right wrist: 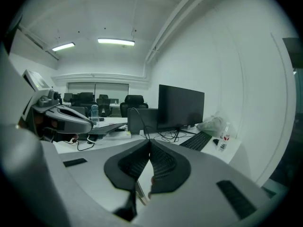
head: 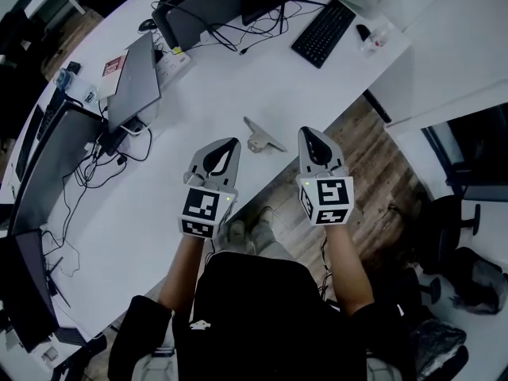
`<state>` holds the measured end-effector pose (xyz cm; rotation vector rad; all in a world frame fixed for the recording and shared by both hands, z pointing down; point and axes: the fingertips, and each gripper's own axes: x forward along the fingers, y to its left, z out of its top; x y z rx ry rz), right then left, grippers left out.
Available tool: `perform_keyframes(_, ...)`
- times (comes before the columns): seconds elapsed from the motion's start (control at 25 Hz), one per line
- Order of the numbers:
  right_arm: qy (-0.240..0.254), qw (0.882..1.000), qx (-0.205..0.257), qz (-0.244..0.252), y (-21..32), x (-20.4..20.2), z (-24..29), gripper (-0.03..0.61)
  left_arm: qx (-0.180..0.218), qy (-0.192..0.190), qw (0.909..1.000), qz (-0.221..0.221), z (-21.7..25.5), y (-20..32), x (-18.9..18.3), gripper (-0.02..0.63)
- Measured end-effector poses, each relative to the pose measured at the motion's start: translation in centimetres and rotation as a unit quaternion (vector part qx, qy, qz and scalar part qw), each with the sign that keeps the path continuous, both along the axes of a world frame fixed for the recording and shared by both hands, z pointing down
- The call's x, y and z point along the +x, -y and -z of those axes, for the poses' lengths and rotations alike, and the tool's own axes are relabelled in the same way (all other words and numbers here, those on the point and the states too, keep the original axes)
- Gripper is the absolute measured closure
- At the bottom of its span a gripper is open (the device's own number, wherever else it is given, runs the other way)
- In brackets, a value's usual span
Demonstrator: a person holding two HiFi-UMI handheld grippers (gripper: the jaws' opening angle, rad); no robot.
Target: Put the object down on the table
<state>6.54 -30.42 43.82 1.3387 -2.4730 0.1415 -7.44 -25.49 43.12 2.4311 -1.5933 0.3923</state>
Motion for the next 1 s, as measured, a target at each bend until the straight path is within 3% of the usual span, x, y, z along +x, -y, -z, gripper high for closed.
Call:
perform_keyframes(0.32,0.019,0.999,0.034,-0.035,-1.6,2.6,4.3,0.555,0.041,0.002,0.9991,-0.011,4.6,-0.2,1.1,0.600)
perform_keyframes(1.0,0.041,0.993,0.096,-0.063,-4.4,6.0,11.9,0.555,0.123,0.016,0.9918,-0.031,12.1,-2.0,2.7,0.600)
